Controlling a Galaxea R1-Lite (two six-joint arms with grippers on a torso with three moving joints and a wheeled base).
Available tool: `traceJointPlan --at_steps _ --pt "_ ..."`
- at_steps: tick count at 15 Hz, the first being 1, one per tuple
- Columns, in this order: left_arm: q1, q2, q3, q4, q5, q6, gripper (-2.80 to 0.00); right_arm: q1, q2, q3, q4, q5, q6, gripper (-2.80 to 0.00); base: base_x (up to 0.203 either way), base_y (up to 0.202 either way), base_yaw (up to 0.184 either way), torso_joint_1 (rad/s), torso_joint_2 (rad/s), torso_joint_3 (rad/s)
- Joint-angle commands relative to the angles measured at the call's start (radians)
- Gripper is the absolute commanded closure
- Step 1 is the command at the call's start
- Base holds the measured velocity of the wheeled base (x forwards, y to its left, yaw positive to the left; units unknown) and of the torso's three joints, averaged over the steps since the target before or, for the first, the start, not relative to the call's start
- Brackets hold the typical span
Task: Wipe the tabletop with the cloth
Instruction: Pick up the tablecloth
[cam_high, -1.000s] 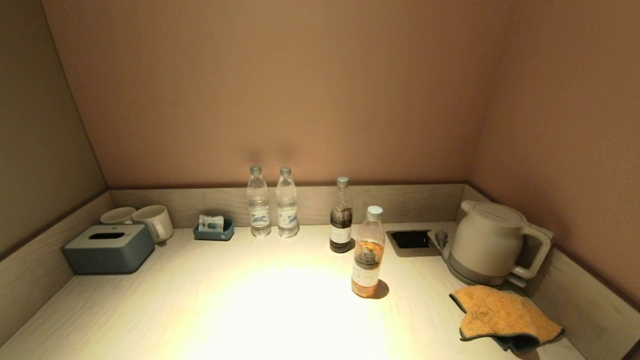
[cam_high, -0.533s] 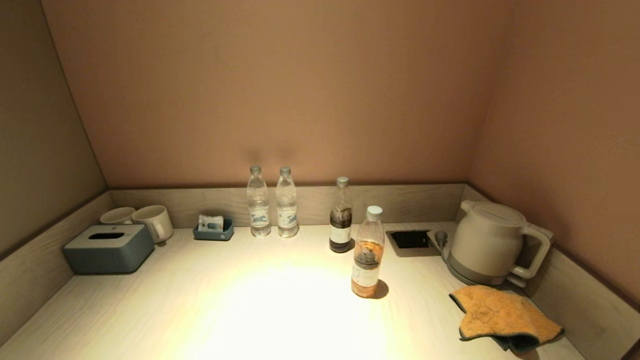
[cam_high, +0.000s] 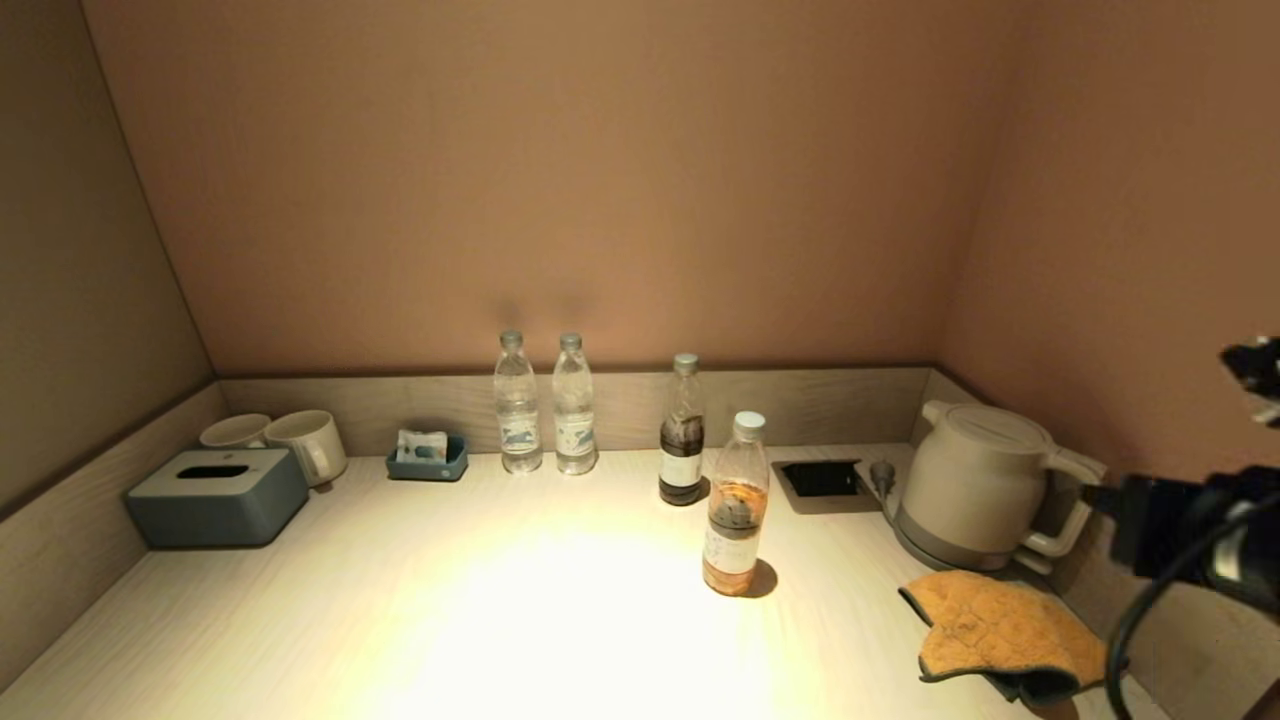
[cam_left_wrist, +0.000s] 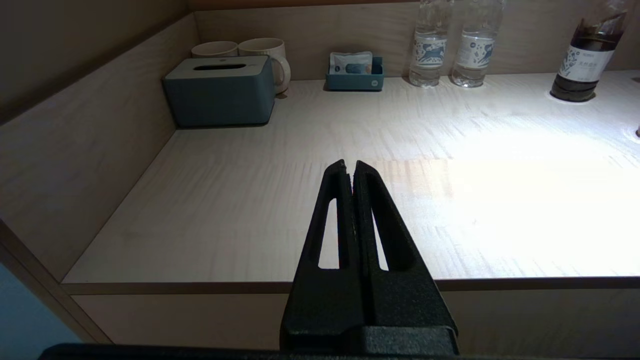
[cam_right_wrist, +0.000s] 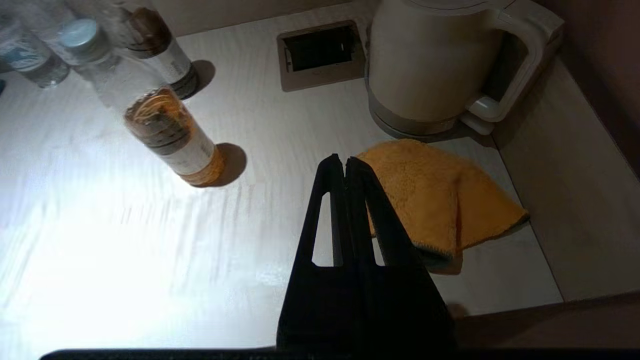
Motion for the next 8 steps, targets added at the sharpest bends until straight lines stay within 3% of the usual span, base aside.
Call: traceJointPlan --at_steps 1,4,8 --pt "0.000 0.001 0.000 0.000 0.000 0.000 0.00 -0.007 0.353 -0.111 0.002 -0.125 0.008 0.00 0.000 0.000 0.000 0.000 0.00 0.000" --pt "0.000 0.001 0.000 0.000 0.000 0.000 0.00 -0.018 0.577 -0.268 0.040 -0.268 0.015 0.00 0.000 0.000 0.000 0.000 0.00 0.000" --pt "0.000 0.001 0.000 0.000 0.000 0.000 0.00 -0.061 0.608 -0.282 0.108 -0.298 0.014 0.00 0.000 0.000 0.000 0.000 0.00 0.000"
